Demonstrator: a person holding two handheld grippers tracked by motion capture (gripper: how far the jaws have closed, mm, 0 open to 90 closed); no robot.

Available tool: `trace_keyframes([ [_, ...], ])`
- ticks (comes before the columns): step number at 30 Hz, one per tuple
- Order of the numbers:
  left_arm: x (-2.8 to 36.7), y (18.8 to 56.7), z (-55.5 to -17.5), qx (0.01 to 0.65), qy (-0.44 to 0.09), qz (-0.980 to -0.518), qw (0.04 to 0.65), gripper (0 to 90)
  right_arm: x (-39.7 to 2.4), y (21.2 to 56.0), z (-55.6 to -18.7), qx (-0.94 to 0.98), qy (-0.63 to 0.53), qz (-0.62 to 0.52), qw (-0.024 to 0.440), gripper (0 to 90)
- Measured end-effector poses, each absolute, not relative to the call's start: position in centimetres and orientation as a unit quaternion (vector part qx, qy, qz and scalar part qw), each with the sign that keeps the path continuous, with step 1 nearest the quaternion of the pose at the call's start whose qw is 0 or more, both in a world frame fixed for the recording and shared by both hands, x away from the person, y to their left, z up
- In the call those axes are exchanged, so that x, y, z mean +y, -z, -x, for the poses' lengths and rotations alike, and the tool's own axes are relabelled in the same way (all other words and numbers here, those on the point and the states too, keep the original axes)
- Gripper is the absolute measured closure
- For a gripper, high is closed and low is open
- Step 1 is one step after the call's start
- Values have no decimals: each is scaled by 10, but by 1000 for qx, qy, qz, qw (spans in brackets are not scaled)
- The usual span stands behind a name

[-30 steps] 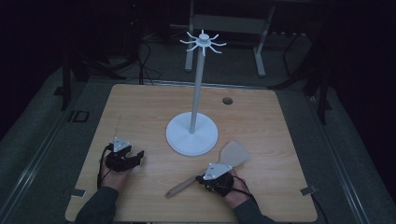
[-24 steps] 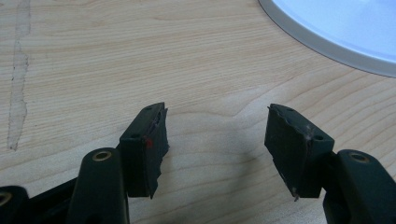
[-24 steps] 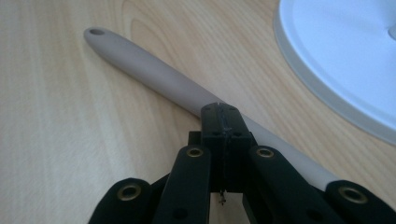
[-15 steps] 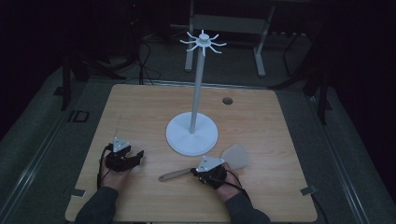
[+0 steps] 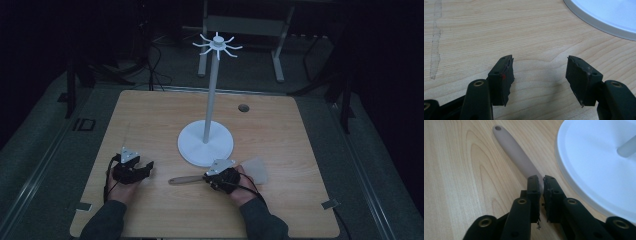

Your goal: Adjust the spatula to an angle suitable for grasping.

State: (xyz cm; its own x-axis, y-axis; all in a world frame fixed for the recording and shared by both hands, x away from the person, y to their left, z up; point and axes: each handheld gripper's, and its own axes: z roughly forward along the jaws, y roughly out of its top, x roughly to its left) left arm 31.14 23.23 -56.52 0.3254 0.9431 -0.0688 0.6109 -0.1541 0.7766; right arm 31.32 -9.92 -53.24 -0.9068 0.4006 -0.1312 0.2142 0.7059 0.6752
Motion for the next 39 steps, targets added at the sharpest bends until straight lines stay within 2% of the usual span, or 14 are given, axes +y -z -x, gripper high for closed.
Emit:
trace_keyframes([
  [14, 233, 565, -312, 538, -222, -725, 370, 391, -93, 508, -327, 934, -293, -144, 144, 686],
  [21, 233, 565, -312, 536, -223, -725, 370, 390, -85, 499, -334, 946, -262, -122, 150, 657],
  [39, 233, 565, -313, 537, -222, -725, 370, 390, -79, 493, -347, 961, -228, -91, 124, 595],
])
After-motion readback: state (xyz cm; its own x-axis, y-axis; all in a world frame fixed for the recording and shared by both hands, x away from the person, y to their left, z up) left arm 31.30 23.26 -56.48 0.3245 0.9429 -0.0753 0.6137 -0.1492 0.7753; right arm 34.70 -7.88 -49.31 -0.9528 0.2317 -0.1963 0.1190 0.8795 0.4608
